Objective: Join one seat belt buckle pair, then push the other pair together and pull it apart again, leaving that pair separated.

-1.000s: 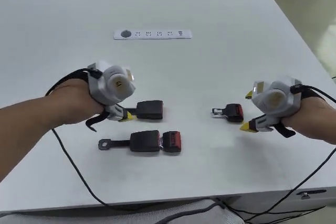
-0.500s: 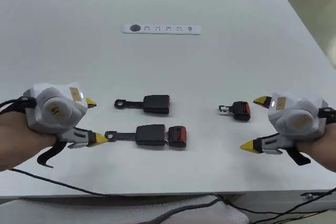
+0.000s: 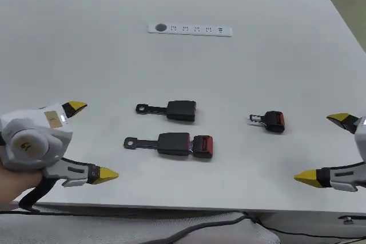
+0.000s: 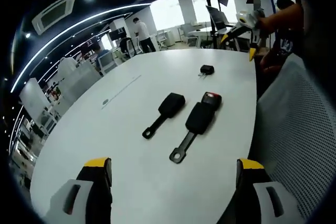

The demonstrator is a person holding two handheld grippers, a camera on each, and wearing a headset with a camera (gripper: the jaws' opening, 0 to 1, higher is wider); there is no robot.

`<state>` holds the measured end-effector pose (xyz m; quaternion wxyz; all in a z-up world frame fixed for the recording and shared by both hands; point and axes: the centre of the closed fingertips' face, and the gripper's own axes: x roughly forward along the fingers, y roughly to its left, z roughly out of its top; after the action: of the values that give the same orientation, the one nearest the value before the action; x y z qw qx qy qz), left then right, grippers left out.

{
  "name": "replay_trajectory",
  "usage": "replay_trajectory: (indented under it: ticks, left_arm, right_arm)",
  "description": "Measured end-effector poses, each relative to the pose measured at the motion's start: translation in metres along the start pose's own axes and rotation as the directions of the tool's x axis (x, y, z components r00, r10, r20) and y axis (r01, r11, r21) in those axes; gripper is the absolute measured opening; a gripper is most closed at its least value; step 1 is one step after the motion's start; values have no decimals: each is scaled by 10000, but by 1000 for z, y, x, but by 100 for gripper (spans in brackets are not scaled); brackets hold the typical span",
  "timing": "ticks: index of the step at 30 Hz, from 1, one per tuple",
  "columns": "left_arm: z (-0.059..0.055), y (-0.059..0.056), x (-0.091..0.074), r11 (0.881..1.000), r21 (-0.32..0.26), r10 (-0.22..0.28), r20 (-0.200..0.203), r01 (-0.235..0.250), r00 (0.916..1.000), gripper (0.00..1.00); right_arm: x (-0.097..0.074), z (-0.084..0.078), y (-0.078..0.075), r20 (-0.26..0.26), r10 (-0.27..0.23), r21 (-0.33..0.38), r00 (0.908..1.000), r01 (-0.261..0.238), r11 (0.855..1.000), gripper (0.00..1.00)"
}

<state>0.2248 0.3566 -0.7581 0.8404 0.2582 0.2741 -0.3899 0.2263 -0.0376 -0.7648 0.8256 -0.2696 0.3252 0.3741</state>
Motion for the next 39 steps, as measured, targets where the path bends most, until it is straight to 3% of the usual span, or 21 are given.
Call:
replay_trajectory:
  ticks: [2,4,7,12,15,20,28,32,39]
  left_arm:
    - [0,0,-1,10000,-91,42,112,-41,9999,100]
    - [-4,3,-1,9987,-481,147,-18,-147,9999,100]
    - [-4,5,-1,9984,-534,196,-2,-196,9998,100]
    - [0,10,-4,9972,-636,390,30,-387,9992,100]
    - [0,11,-4,9966,-707,417,-7,-417,9991,100]
    - [1,14,-7,9955,-806,504,56,-498,9987,100]
    - [-6,17,-6,9943,-905,555,-75,-559,9984,100]
    - [-7,15,-5,9942,-938,523,-99,-530,9986,100]
    - [-14,14,-2,9919,-1141,537,-258,-563,9982,100]
  right_arm:
    - [-1,1,4,128,-10,221,9999,7,9998,100]
    - [0,3,5,212,-111,421,9997,102,9991,100]
    - [1,5,6,322,-302,778,9990,276,9966,100]
    - [-2,15,-3,701,-1127,1678,9912,997,9808,100]
    - [-1,13,-3,523,-1305,1470,9901,1216,9816,100]
    - [9,3,4,171,-1094,1401,9939,1059,9845,100]
    - [16,-2,-3,12,-1145,1692,9934,1127,9791,100]
    - [18,4,-4,242,-1042,1891,9943,978,9771,100]
    - [23,9,7,314,-622,2332,9976,532,9710,99]
